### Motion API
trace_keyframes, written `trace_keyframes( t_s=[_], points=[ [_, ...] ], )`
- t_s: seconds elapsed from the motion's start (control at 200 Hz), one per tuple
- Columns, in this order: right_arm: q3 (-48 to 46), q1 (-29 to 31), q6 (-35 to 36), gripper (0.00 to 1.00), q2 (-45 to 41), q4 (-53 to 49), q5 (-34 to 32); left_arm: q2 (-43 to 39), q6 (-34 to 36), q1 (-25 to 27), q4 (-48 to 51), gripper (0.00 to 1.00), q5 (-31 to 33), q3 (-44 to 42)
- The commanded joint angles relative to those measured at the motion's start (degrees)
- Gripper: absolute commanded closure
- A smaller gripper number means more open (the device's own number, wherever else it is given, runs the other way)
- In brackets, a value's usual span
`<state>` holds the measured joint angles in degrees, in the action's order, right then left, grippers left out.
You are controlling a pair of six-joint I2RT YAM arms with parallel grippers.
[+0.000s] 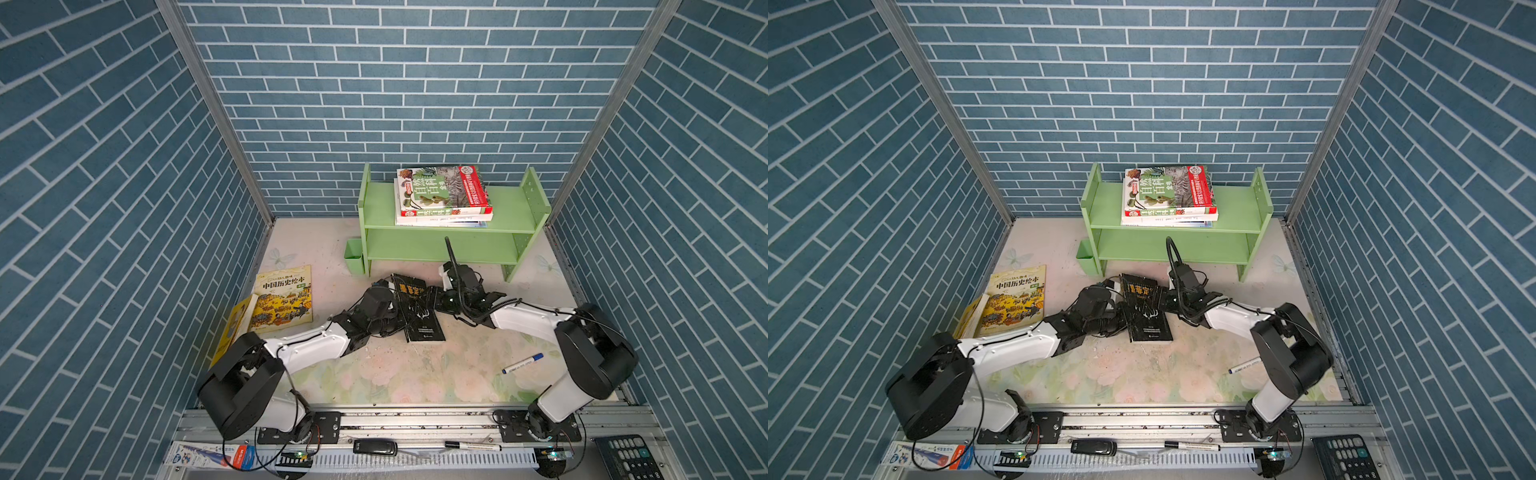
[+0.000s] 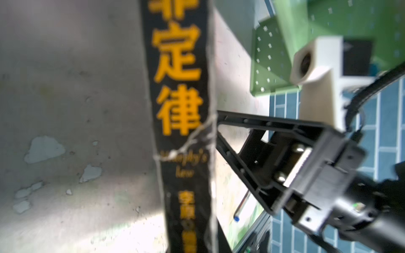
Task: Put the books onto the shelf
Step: 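Lift the black book with both grippers up toward the shelf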
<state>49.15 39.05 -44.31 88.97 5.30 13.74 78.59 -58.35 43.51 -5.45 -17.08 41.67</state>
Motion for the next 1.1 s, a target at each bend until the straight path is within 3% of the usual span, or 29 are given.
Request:
trace_keyframes(
  t_s=[0.0,0.185,0.305,0.495,0.73,0.94,1.095],
  points=[
    [3.99,0.16,6.22,0.23,-8.47,-6.23,0.35,-6.62,18.82,0.44,19.22,0.94,-3.32,9.42],
    [6.57,-1.34,11.29,0.11,-22.86,-11.6,-4.67,-15.04,32.16,0.7,45.12,0.95,-0.17,23.46],
    [6.64,-3.6,12.06,0.04,-30.56,-10.99,-4.9,-18.77,37.17,0.97,50.82,0.94,-1.23,31.0],
    [8.05,-8.77,9.72,0.04,-34.91,-6.13,5.09,-20.73,40.09,0.88,45.33,0.93,-5.7,39.98],
    [7.68,-11.14,0.85,0.02,-33.78,11.71,16.16,-12.37,39.38,0.01,34.13,0.94,-4.2,53.84],
    [5.45,-11.32,-7.48,0.02,-31.06,24.79,19.58,-4.16,25.68,-6.45,19.14,0.96,-2.68,61.29],
    [4.56,-11.2,-15.12,0.02,-26.73,37.65,20.0,0.54,18.74,-7.42,8.9,0.96,2.32,62.39]
  ],
)
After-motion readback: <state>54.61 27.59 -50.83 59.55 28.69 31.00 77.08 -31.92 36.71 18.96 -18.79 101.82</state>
